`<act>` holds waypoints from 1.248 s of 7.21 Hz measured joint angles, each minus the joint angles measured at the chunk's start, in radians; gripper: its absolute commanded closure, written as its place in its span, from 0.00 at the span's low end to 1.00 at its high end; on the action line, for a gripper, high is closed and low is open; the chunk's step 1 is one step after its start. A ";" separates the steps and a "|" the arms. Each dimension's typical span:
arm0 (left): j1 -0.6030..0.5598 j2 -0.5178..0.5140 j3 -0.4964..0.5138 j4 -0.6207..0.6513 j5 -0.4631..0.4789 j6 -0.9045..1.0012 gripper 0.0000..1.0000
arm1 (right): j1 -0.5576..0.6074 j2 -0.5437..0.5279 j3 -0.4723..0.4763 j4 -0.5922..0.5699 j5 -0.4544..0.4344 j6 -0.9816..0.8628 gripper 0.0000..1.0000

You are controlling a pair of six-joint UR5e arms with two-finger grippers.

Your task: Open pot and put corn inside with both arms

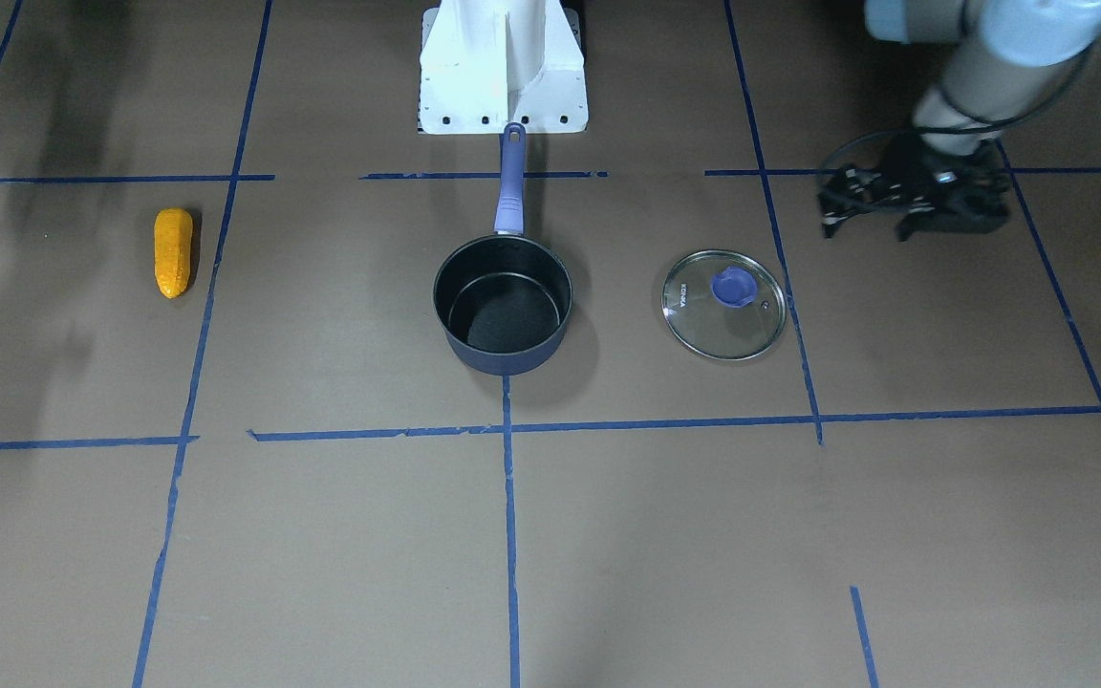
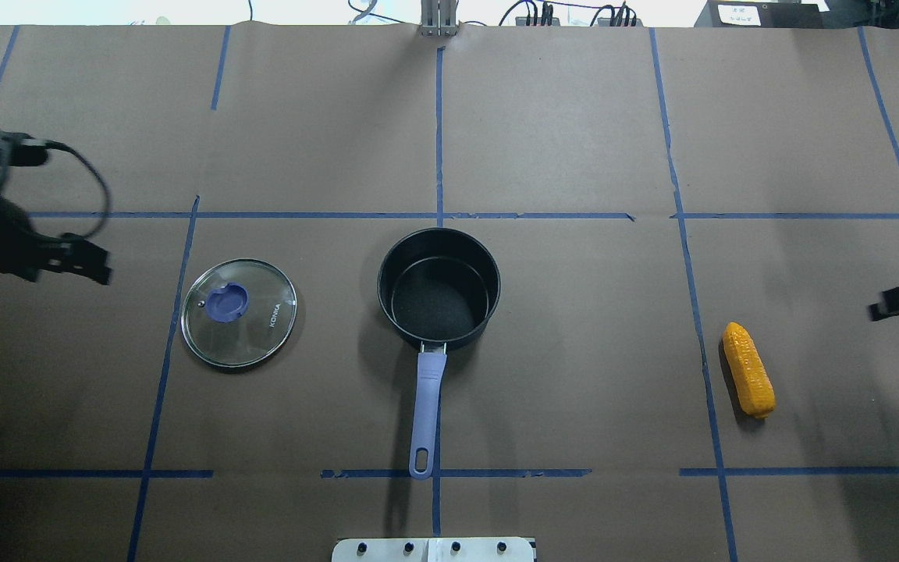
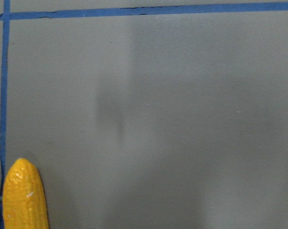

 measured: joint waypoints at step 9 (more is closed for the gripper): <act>-0.128 0.111 -0.016 -0.001 -0.095 0.188 0.00 | -0.429 0.111 -0.004 0.064 -0.288 0.378 1.00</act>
